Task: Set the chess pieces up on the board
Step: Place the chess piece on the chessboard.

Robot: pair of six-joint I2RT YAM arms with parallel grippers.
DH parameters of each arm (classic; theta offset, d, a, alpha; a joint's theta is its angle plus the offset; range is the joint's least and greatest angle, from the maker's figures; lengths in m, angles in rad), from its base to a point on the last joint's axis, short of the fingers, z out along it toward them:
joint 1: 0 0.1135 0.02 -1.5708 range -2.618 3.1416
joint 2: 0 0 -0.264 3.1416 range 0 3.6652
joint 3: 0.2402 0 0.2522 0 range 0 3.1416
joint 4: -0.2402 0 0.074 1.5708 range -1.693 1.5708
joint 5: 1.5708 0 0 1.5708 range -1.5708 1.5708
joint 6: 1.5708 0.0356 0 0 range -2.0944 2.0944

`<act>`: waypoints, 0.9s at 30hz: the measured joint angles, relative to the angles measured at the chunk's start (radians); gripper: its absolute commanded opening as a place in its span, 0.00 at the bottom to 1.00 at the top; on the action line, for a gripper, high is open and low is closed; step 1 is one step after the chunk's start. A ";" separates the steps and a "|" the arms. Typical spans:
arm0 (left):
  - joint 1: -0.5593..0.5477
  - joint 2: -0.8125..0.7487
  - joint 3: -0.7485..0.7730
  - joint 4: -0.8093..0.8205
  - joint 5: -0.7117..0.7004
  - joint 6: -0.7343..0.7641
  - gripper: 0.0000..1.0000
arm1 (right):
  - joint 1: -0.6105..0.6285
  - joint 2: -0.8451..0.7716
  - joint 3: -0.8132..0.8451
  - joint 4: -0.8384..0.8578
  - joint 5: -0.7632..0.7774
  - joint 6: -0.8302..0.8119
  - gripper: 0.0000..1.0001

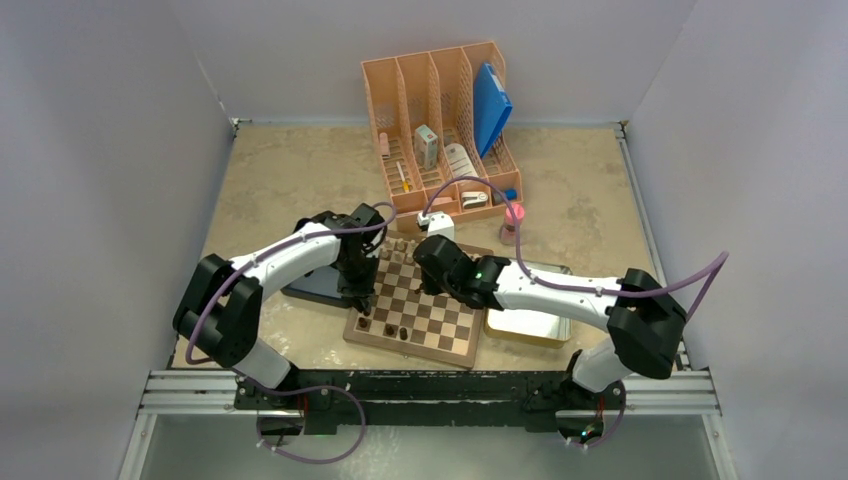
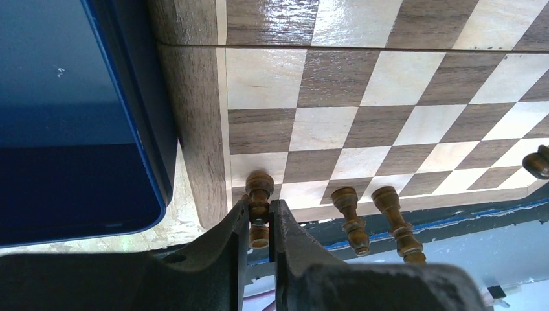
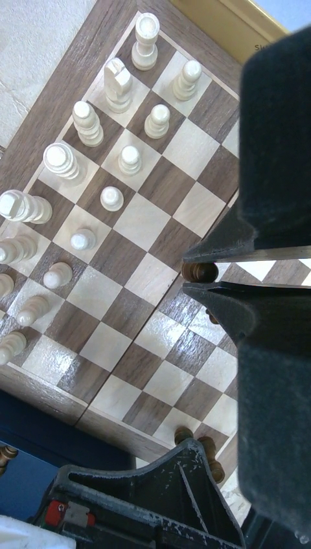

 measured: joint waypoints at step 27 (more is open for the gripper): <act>-0.005 0.013 0.002 0.015 -0.004 0.000 0.31 | 0.000 -0.016 -0.004 0.000 0.007 -0.008 0.10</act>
